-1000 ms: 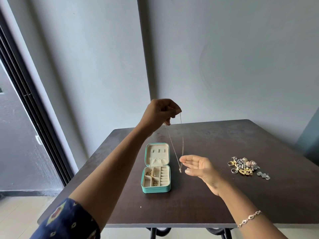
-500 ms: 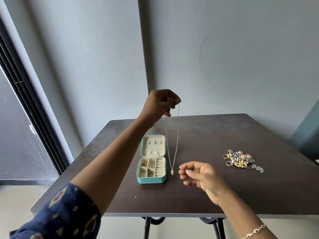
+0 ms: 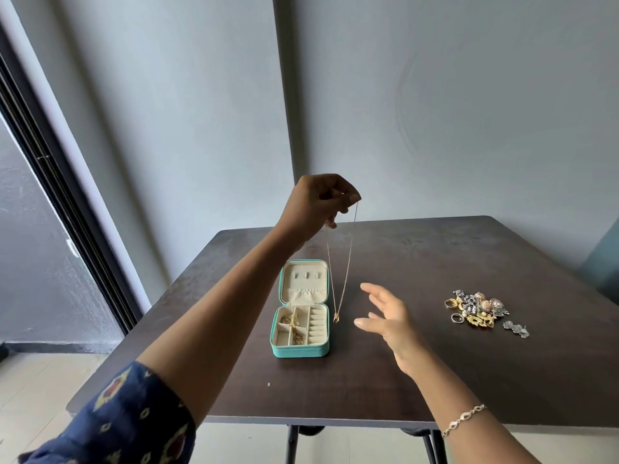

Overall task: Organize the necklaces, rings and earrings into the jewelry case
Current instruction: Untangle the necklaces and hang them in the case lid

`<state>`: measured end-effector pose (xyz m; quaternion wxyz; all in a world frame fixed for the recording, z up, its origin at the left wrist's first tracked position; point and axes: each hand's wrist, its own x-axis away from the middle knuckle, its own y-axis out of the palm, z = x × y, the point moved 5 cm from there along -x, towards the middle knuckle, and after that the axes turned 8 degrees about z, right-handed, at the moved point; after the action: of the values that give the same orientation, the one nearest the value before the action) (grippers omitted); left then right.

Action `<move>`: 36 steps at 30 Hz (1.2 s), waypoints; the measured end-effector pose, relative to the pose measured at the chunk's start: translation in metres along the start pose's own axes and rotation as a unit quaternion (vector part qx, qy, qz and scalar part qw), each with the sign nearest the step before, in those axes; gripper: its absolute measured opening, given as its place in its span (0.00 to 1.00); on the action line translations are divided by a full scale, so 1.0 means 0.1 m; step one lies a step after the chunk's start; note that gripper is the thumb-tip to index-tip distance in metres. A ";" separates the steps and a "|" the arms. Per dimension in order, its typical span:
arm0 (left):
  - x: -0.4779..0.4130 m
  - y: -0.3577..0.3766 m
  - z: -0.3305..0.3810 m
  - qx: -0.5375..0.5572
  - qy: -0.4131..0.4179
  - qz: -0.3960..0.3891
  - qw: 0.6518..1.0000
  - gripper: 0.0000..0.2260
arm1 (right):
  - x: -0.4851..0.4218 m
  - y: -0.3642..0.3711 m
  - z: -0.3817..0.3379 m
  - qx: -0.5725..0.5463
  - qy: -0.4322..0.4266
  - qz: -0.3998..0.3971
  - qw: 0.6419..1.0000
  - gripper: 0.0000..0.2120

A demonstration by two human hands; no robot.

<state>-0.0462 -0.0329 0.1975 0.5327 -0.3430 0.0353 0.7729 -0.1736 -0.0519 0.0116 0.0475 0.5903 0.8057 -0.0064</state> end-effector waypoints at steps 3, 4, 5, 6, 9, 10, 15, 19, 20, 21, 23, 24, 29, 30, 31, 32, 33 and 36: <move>0.02 0.04 0.00 0.001 0.002 -0.003 1.000 0.07 | 0.08 0.14 0.03 -0.025 0.039 -0.093 0.995 0.28; 0.02 0.05 0.00 -0.001 0.002 -0.003 1.000 0.06 | 0.11 0.18 0.04 -0.026 0.049 -0.121 0.991 0.23; 0.03 0.06 0.00 -0.004 0.002 -0.002 1.000 0.06 | 0.16 0.21 0.04 -0.027 0.055 -0.136 0.989 0.18; 0.03 0.05 -0.01 -0.005 0.001 0.000 1.000 0.05 | 0.21 0.23 0.04 -0.032 0.060 -0.141 0.988 0.14; 0.02 0.03 -0.06 -0.004 -0.007 0.011 1.000 0.04 | 0.35 0.23 0.07 -0.068 0.088 -0.130 0.985 0.09; 0.01 0.03 -0.08 -0.003 -0.010 0.017 1.000 0.03 | 0.39 0.22 0.08 -0.085 0.098 -0.127 0.983 0.10; -0.04 0.01 -0.24 -0.003 -0.029 0.034 0.999 0.06 | 0.50 0.15 0.10 -0.103 0.106 -0.091 0.985 0.10; -0.10 0.03 -0.38 -0.013 -0.046 0.035 0.998 0.08 | 0.53 0.11 0.12 -0.074 0.082 -0.040 0.993 0.08; -0.12 0.03 -0.43 -0.020 -0.051 0.035 0.998 0.08 | 0.54 0.10 0.13 -0.071 0.076 -0.024 0.994 0.07; -0.14 0.03 -0.49 -0.027 -0.057 0.035 0.997 0.08 | 0.54 0.09 0.15 -0.071 0.069 -0.007 0.995 0.06; -0.21 0.03 -0.62 -0.048 -0.066 0.030 0.996 0.09 | 0.54 0.07 0.18 -0.072 0.054 0.022 0.996 0.05; -0.24 0.03 -0.68 -0.061 -0.070 0.025 0.995 0.09 | 0.55 0.06 0.19 -0.067 0.045 0.033 0.996 0.05; -0.41 0.08 -1.06 -0.135 -0.075 -0.015 0.988 0.03 | 0.51 0.05 0.26 -0.016 0.006 0.059 0.998 0.05; -0.43 0.10 -1.14 -0.152 -0.074 -0.024 0.985 0.02 | 0.49 0.05 0.28 0.001 0.003 0.057 0.998 0.05; -0.46 0.13 -1.22 -0.167 -0.071 -0.032 0.983 0.01 | 0.47 0.06 0.31 0.020 -0.004 0.056 0.998 0.05; -0.49 0.16 -1.29 -0.183 -0.068 -0.038 0.980 0.01 | 0.45 0.07 0.33 0.038 -0.011 0.057 0.998 0.06; -0.51 0.20 -1.36 -0.200 -0.065 -0.044 0.977 0.01 | 0.42 0.07 0.36 0.054 -0.017 0.059 0.997 0.07; -0.60 0.31 -1.53 -0.248 -0.057 -0.067 0.965 0.01 | 0.35 0.10 0.40 0.105 -0.032 0.064 0.992 0.09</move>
<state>0.0147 -0.1581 0.1052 0.4825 -0.4215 -0.2103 0.7385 -0.1721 -0.0179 -0.0306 0.0112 0.6421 0.7591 -0.1069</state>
